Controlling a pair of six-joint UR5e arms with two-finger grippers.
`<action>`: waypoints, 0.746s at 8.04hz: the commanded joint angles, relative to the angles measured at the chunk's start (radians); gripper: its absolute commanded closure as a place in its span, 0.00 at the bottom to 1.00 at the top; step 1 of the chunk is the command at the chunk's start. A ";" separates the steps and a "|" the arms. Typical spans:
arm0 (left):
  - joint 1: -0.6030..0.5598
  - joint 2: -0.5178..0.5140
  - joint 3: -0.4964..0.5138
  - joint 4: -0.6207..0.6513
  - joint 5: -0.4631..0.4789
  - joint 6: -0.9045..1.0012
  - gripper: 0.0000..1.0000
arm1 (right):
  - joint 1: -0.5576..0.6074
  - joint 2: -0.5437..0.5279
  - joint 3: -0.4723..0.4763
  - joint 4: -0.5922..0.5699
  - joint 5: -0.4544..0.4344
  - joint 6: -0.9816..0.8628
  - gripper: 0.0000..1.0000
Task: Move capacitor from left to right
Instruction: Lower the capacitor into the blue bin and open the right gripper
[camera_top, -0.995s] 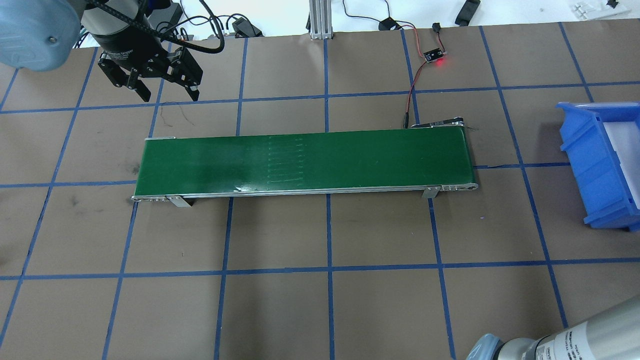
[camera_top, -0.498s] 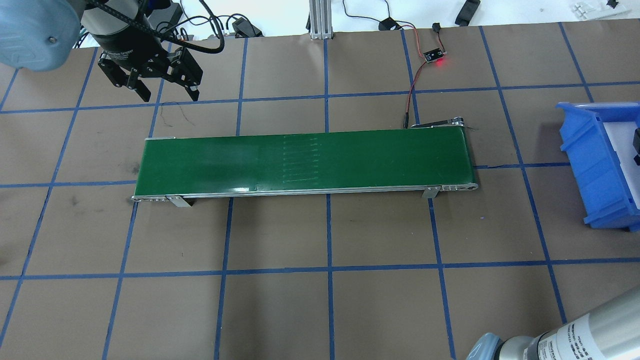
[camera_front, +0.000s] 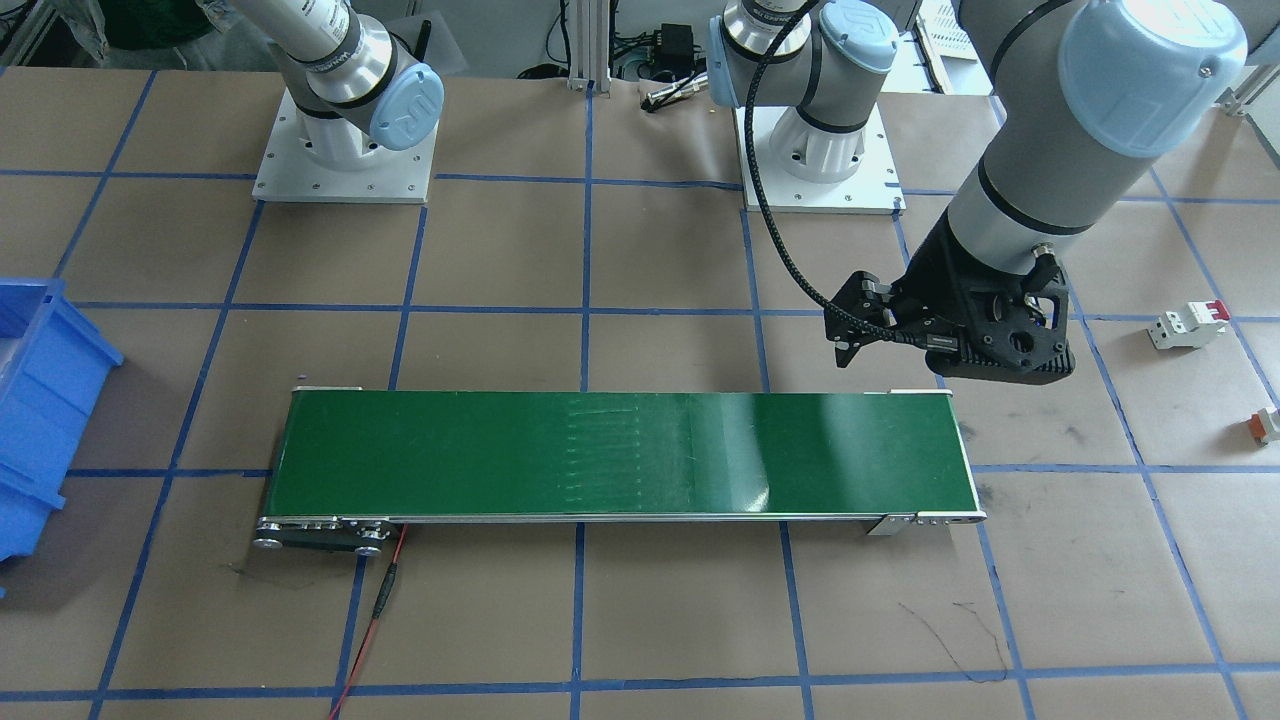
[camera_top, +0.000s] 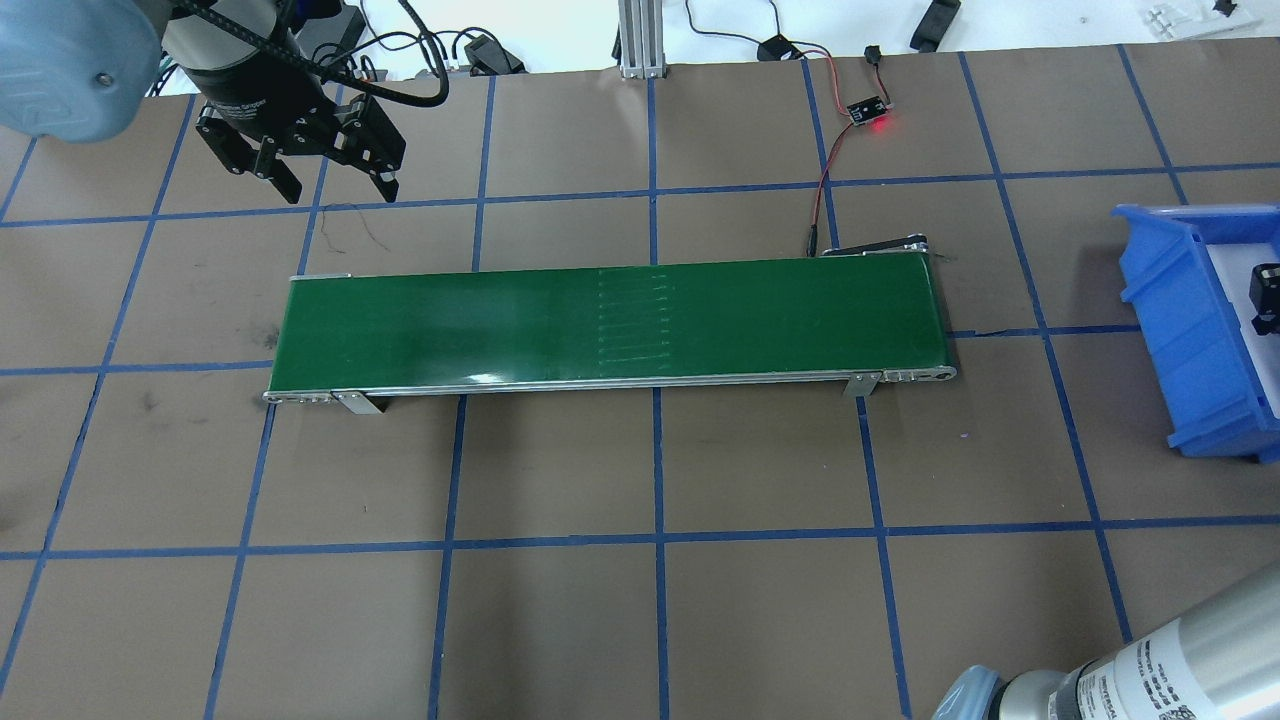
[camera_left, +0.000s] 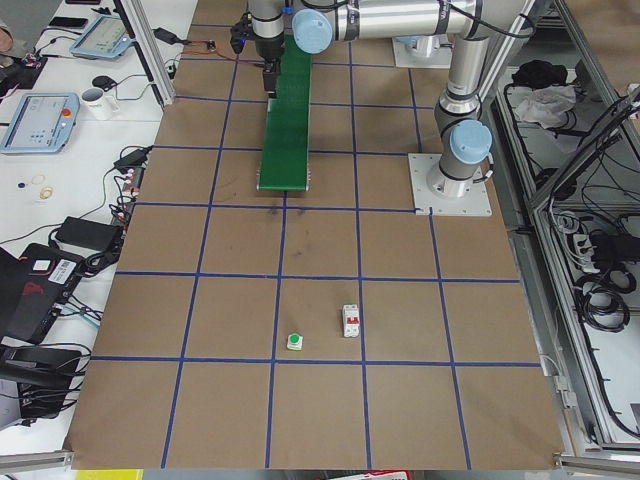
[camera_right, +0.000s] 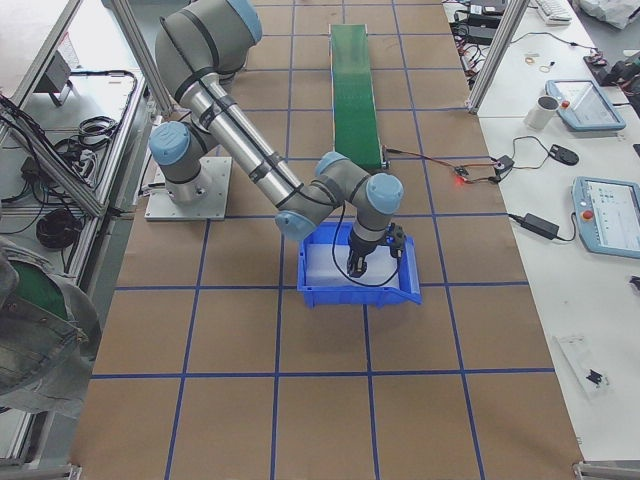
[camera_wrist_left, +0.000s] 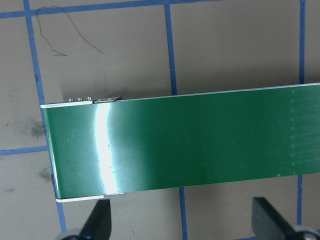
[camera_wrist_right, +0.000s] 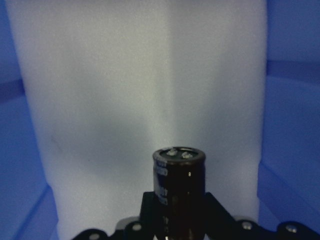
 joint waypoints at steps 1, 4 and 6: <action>0.000 0.000 0.000 0.000 0.000 0.000 0.00 | 0.000 0.006 0.026 -0.077 0.018 0.003 0.92; 0.000 0.000 0.000 0.000 0.000 0.000 0.00 | 0.000 0.005 0.027 -0.168 0.200 -0.051 0.32; 0.000 0.000 0.000 0.000 0.000 0.000 0.00 | 0.000 -0.003 0.026 -0.166 0.217 -0.055 0.16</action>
